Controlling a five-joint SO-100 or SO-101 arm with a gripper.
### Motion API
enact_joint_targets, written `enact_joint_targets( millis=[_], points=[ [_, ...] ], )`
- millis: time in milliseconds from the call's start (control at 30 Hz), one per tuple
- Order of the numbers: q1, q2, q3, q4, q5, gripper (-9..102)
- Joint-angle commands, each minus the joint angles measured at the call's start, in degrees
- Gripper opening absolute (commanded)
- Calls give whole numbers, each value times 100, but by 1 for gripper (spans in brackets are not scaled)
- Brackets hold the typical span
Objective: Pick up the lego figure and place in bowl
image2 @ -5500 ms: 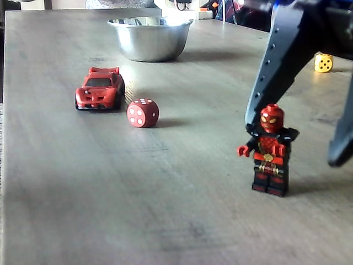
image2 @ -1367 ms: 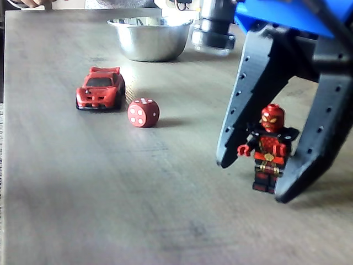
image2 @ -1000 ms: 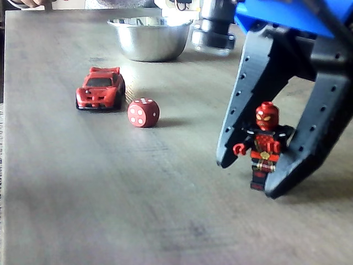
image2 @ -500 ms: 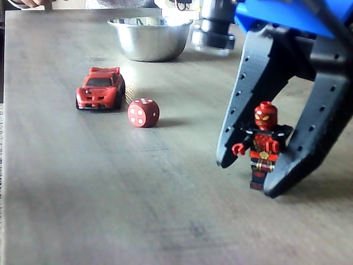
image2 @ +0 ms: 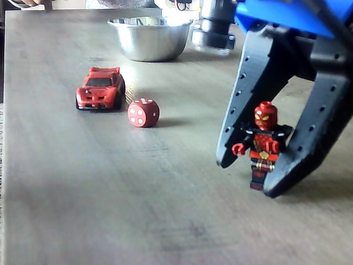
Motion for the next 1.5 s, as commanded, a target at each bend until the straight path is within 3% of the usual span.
enact_joint_targets(
  millis=[0, 1467],
  points=[
    [62, 62, 0, -35, -18, 18],
    [97, 132, -88, -62, -26, 0]
  ],
)
